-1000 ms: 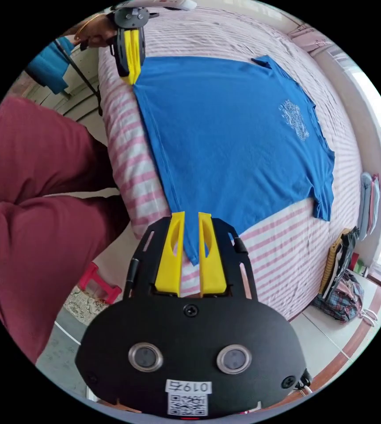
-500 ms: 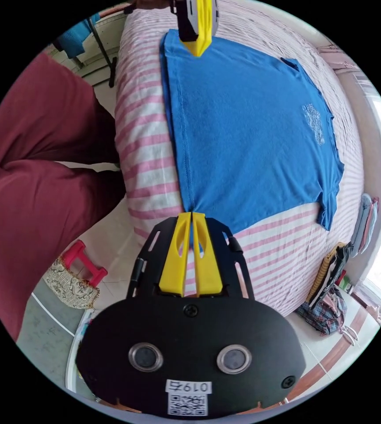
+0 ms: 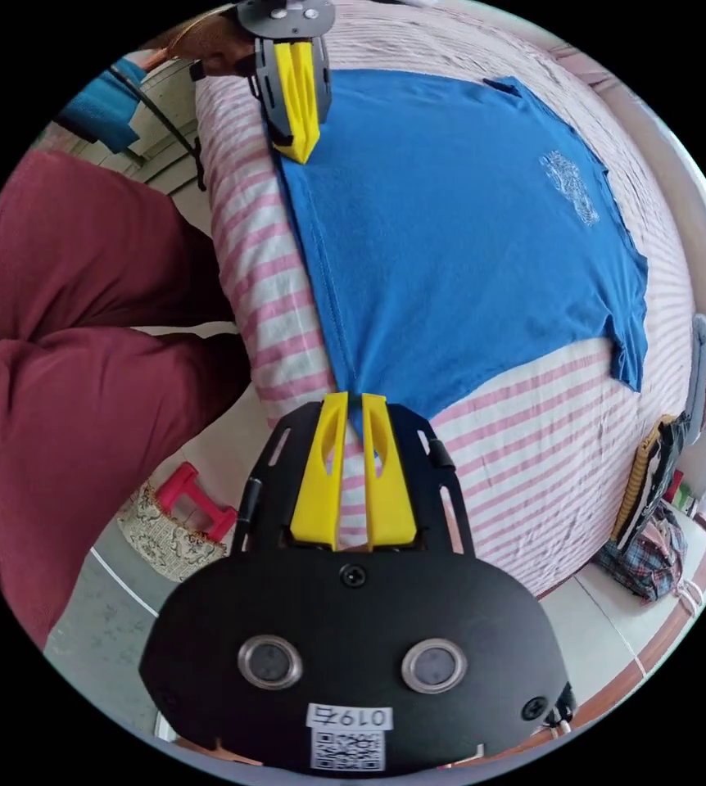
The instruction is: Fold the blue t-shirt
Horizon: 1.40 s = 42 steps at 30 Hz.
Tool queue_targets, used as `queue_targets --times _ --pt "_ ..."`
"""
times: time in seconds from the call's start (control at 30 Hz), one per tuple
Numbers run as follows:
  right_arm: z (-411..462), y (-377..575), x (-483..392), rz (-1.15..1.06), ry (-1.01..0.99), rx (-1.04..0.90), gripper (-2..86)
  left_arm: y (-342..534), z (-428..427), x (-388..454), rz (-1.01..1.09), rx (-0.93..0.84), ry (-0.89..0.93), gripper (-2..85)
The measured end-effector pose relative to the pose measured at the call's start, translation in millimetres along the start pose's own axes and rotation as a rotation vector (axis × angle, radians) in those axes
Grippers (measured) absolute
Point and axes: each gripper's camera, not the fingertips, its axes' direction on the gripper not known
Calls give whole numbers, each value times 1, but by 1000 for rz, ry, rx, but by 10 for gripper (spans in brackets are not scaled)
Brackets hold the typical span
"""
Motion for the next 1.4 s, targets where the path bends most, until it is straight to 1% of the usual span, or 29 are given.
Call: queue_targets --times 0.03,0.1,0.13,0.2,0.3,0.37,0.53,0.6,0.67,0.8,0.87,0.93,0.97,1.03,1.1,1.17,1.23,1.33,1.4 --pt "-3 4 6 40 -14 18 37 0 0 -1 -3 -1 3 7" --pt "-7 24 34 244 -100 39 43 1 0 -2 -2 0 5 7" --pt "-5 30 42 303 -138 42 45 2 0 -2 1 -1 5 7" --pt "3 54 71 515 -291 77 56 2 1 -3 1 -4 9 7" --pt "12 80 95 676 -380 119 85 3 1 -7 -1 -13 24 7" --pt "16 90 103 730 -414 137 87 3 2 -8 1 -16 28 7" --pt "26 97 105 716 -452 117 71 6 4 -10 13 -26 35 7" --pt "27 102 110 751 -458 120 15 8 5 -11 15 -29 38 7" --pt "25 107 112 769 -476 125 3 11 5 -11 18 -29 39 7" --pt "30 133 115 910 -607 163 -4 18 5 -9 24 -30 32 7" --pt "35 140 113 947 -641 160 -5 22 6 -8 20 -27 33 7" --pt "37 139 111 947 -620 141 -5 28 6 -7 16 -22 32 7" --pt "37 133 110 910 -583 115 -5 30 6 -6 22 -19 25 7" --pt "33 119 105 817 -489 70 -4 39 4 4 59 -8 -26 7" --pt "30 99 91 680 -330 12 -5 46 4 11 75 0 -64 7" --pt "28 92 78 625 -242 4 -5 55 5 15 72 14 -84 7" --pt "29 90 69 633 -201 15 -3 64 8 17 37 22 -94 7" --pt "33 90 63 706 -211 32 1 75 14 21 -11 27 -115 6" --pt "36 85 55 696 -191 22 2 83 16 25 -40 33 -135 6"
